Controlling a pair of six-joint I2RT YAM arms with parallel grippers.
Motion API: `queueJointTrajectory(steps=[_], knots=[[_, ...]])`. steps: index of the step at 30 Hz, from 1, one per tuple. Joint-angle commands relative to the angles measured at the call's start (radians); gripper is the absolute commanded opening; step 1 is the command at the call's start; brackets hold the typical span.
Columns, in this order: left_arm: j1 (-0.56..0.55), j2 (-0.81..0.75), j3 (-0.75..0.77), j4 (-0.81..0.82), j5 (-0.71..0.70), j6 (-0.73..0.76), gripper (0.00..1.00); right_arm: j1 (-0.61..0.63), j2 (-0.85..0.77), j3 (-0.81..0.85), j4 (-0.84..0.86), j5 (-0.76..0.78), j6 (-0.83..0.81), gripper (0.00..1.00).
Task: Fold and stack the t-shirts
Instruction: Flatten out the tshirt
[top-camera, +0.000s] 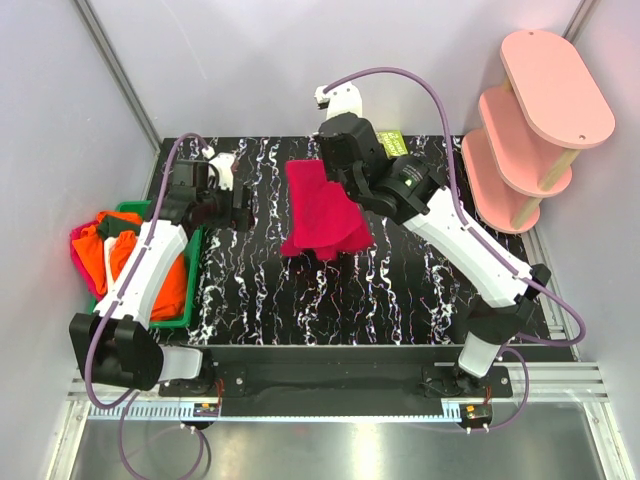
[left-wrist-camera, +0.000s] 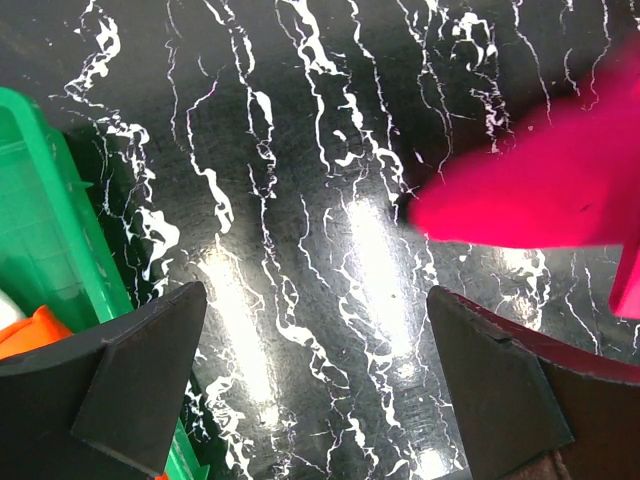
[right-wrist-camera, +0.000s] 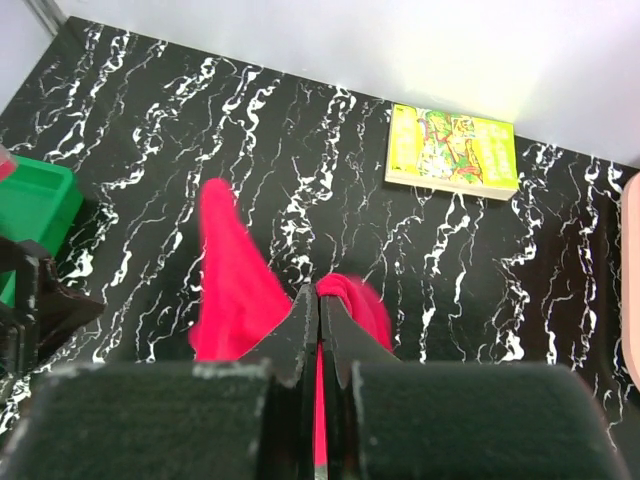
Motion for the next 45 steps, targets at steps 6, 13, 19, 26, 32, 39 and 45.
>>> queueJointTrajectory(steps=[6,13,19,26,32,39,45], knots=[[-0.005,-0.021,-0.013,0.08,0.043,-0.015,0.99,0.004,0.008,-0.049,0.065,-0.02,0.042,0.0],[-0.032,0.029,0.008,0.123,0.06,-0.051,0.99,0.004,0.0,-0.138,0.082,-0.042,0.076,0.0],[-0.058,0.071,0.039,0.123,0.061,-0.061,0.99,0.004,-0.055,-0.294,0.106,-0.031,0.122,0.0],[-0.134,0.123,0.033,0.149,0.041,-0.065,0.99,-0.005,-0.15,-0.463,0.114,0.003,0.192,0.0],[-0.174,0.196,0.06,0.172,0.015,-0.062,0.99,-0.014,-0.21,-0.573,0.111,0.02,0.235,0.0],[-0.199,0.307,0.112,0.183,-0.028,-0.073,0.99,-0.027,-0.291,-0.667,0.091,0.035,0.278,0.0],[-0.205,0.417,0.172,0.184,-0.071,-0.078,0.98,-0.027,-0.368,-0.779,0.022,0.012,0.364,0.0]])
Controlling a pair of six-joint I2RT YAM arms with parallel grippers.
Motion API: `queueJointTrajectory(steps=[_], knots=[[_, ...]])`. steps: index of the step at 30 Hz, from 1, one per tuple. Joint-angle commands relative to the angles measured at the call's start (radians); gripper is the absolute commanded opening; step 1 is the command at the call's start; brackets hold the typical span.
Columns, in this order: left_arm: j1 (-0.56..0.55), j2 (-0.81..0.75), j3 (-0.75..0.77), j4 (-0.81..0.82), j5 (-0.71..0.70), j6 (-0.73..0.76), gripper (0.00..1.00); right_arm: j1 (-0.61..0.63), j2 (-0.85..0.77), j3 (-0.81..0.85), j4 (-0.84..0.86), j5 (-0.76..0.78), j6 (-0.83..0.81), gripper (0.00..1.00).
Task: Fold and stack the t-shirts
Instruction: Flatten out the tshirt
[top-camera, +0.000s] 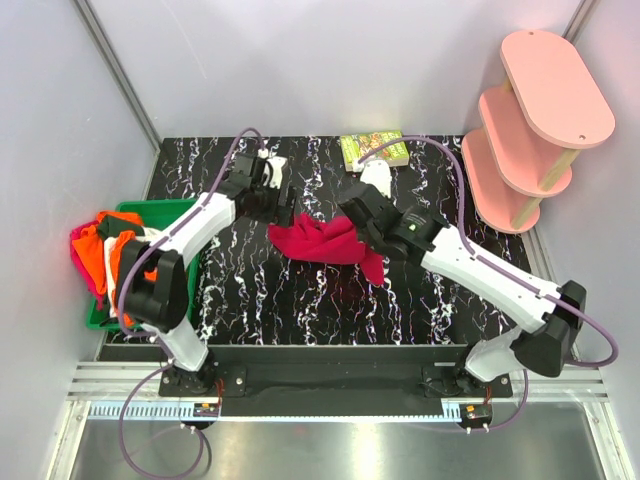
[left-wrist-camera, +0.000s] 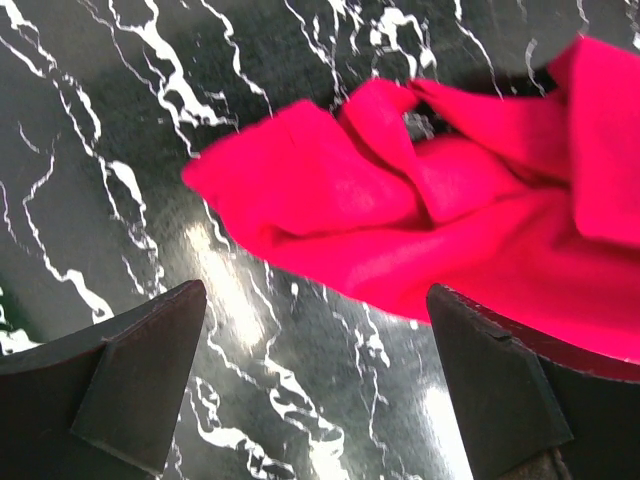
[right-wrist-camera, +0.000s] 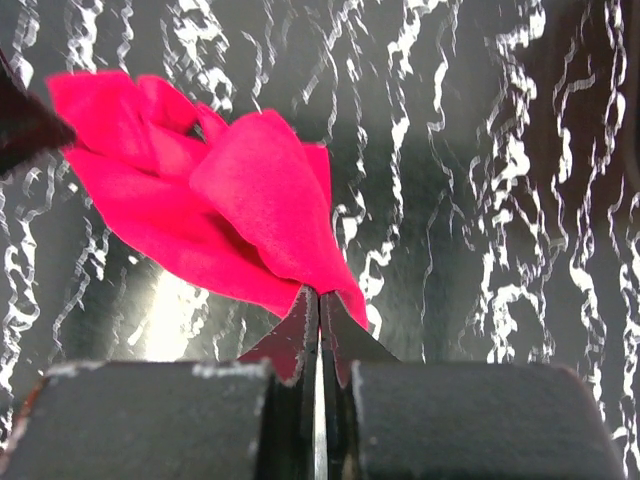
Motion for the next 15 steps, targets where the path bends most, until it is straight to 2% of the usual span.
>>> queueJointTrajectory(steps=[1,7,9,10,13,15], knots=[[-0.011,0.073,0.082,0.047,-0.046,-0.012,0.98,-0.005,-0.085,-0.072,-0.048,0.01,0.096,0.0],[-0.026,0.162,0.134,0.05,-0.075,-0.007,0.97,-0.005,-0.146,-0.168,-0.085,0.008,0.167,0.01],[-0.028,0.191,0.152,0.047,-0.089,-0.008,0.96,-0.003,-0.158,-0.17,-0.089,0.027,0.17,0.12],[-0.028,0.199,0.157,0.047,-0.092,-0.009,0.96,-0.006,-0.16,-0.162,-0.091,0.032,0.17,0.22],[-0.028,0.226,0.185,0.047,-0.112,-0.007,0.96,-0.005,-0.155,-0.139,-0.089,0.042,0.156,0.31],[-0.028,0.242,0.209,0.047,-0.129,-0.008,0.95,-0.005,-0.148,-0.13,-0.091,0.044,0.15,0.32]])
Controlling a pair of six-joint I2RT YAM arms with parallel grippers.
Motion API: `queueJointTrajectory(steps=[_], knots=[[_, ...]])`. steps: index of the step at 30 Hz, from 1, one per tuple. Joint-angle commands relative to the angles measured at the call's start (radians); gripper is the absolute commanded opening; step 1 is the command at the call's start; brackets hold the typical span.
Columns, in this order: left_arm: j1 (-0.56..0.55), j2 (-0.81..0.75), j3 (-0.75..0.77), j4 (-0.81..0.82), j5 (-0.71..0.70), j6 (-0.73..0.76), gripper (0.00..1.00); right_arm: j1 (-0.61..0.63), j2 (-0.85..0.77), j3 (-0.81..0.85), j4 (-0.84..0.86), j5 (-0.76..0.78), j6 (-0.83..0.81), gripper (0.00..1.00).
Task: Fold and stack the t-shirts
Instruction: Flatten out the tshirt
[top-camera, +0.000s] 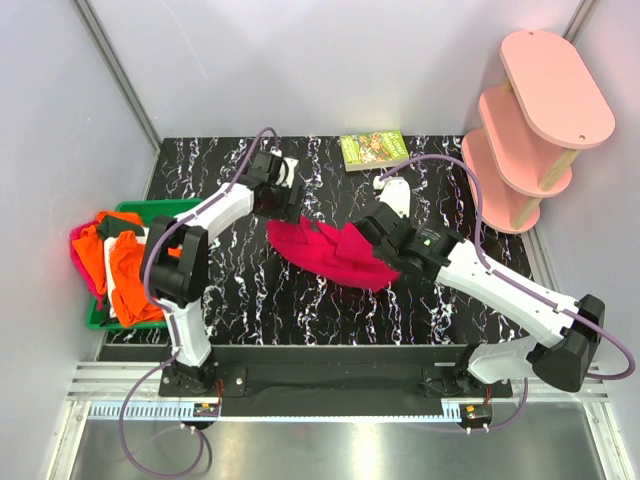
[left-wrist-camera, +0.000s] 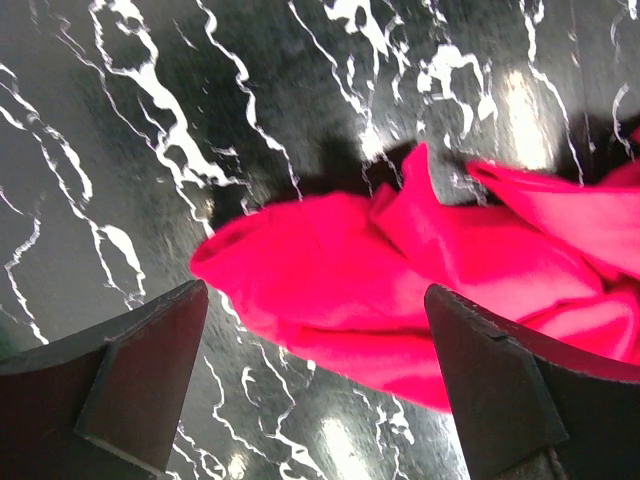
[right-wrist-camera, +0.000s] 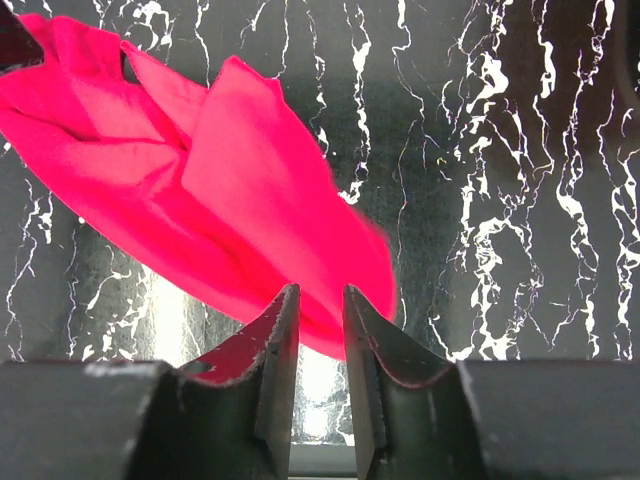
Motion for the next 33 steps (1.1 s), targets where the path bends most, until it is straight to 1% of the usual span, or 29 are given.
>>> queueJointTrajectory(steps=[1,7,11,12,15,18,19,21,22,24,25,27,30,31,33], knots=[[-0.002,0.022,0.083,0.031,-0.054,-0.004,0.95,-0.005,-0.016,0.048,0.002,0.042,0.01,0.32],[-0.002,0.076,0.112,0.029,-0.065,-0.003,0.9,-0.005,-0.025,0.039,0.005,0.05,0.004,0.32],[-0.002,0.103,0.119,0.023,-0.045,0.003,0.75,-0.005,-0.023,0.03,0.007,0.053,0.001,0.32],[-0.002,0.106,0.117,0.022,-0.039,0.002,0.69,-0.005,-0.022,0.028,0.008,0.055,0.001,0.31],[-0.002,0.11,0.108,0.022,-0.025,-0.001,0.63,-0.005,-0.013,0.03,0.01,0.056,-0.004,0.31],[-0.004,0.114,0.105,0.023,-0.023,0.003,0.59,-0.005,-0.007,0.031,0.013,0.055,-0.005,0.31],[-0.004,0.119,0.105,0.022,-0.025,0.005,0.56,-0.005,-0.005,0.031,0.013,0.053,-0.007,0.31],[-0.004,0.123,0.106,0.022,-0.025,0.009,0.52,-0.005,-0.004,0.03,0.018,0.052,-0.007,0.31],[-0.004,0.125,0.106,0.022,-0.026,0.009,0.47,-0.005,-0.002,0.028,0.018,0.052,-0.004,0.31],[-0.004,0.128,0.103,0.022,-0.028,0.014,0.44,-0.005,-0.002,0.025,0.021,0.05,-0.004,0.3],[-0.004,0.131,0.102,0.02,-0.026,0.016,0.4,-0.005,0.0,0.024,0.022,0.05,-0.002,0.3],[-0.004,0.133,0.1,0.02,-0.028,0.022,0.37,-0.005,-0.004,0.021,0.022,0.05,0.002,0.3],[-0.004,0.136,0.097,0.018,-0.026,0.023,0.29,-0.005,-0.007,0.016,0.025,0.05,0.004,0.3],[-0.004,0.137,0.097,0.018,-0.028,0.023,0.2,-0.005,-0.007,0.014,0.027,0.05,0.007,0.29],[-0.004,0.131,0.097,0.017,-0.028,0.025,0.12,-0.005,-0.005,0.013,0.027,0.048,0.009,0.29]])
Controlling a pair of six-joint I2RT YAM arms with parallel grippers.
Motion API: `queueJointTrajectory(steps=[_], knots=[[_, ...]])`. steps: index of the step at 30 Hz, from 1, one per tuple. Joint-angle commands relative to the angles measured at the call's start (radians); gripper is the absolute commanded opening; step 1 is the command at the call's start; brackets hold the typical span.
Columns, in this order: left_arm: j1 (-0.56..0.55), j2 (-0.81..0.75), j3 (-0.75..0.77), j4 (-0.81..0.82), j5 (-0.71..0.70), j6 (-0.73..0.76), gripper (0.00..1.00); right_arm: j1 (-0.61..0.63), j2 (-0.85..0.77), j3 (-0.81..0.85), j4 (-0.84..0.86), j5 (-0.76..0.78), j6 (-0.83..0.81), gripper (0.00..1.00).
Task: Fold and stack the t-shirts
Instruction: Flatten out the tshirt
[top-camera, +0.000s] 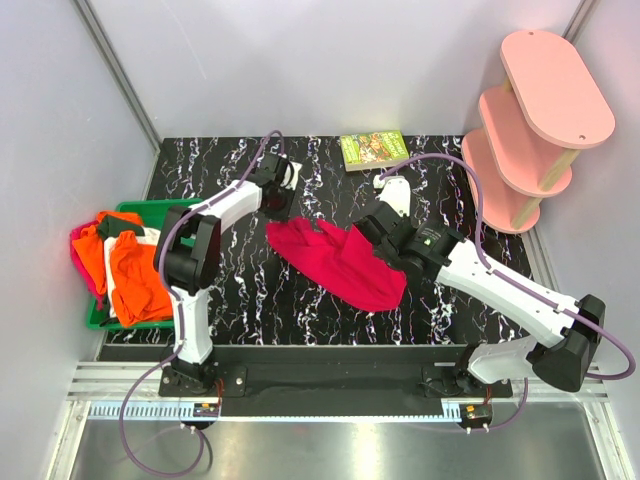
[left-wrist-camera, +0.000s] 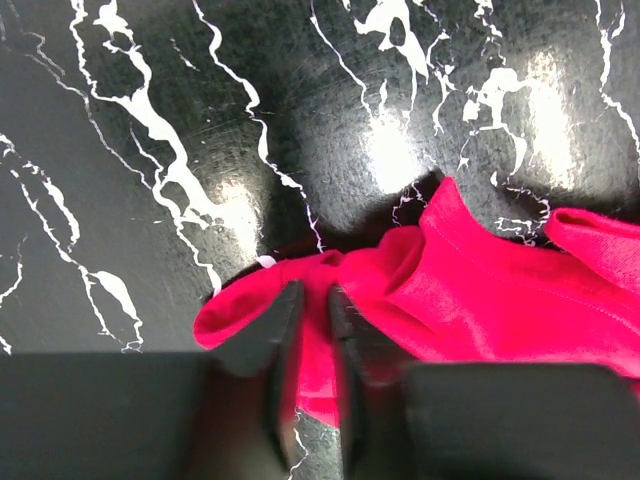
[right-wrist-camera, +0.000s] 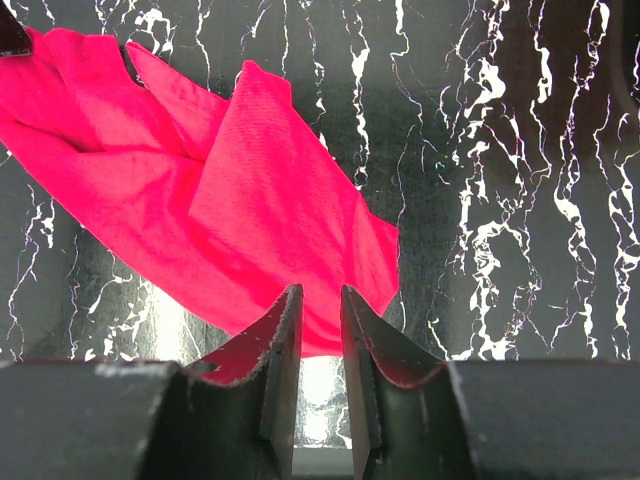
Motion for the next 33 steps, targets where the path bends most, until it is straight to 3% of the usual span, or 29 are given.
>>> queueJointTrajectory(steps=[1,8,14,21,28,33], knots=[[-0.001,-0.008,0.015,0.017,0.003,0.014,0.01,-0.005,-0.005,0.004,0.027,0.04,0.013,0.29],[-0.001,-0.13,0.028,-0.027,-0.022,0.029,0.0,-0.005,-0.006,0.004,0.038,0.045,0.009,0.29],[0.0,-0.375,0.19,-0.146,-0.039,0.08,0.0,-0.005,-0.005,-0.002,0.07,0.048,-0.002,0.3],[0.0,-0.531,0.379,-0.296,-0.088,0.126,0.0,-0.005,0.037,-0.028,0.135,0.008,-0.007,0.35],[0.0,-0.689,0.232,-0.31,-0.17,0.181,0.0,-0.008,0.098,-0.045,0.237,-0.039,-0.027,0.45],[0.009,-0.743,0.091,-0.296,-0.183,0.181,0.0,-0.011,0.205,-0.016,0.303,-0.102,-0.03,0.46]])
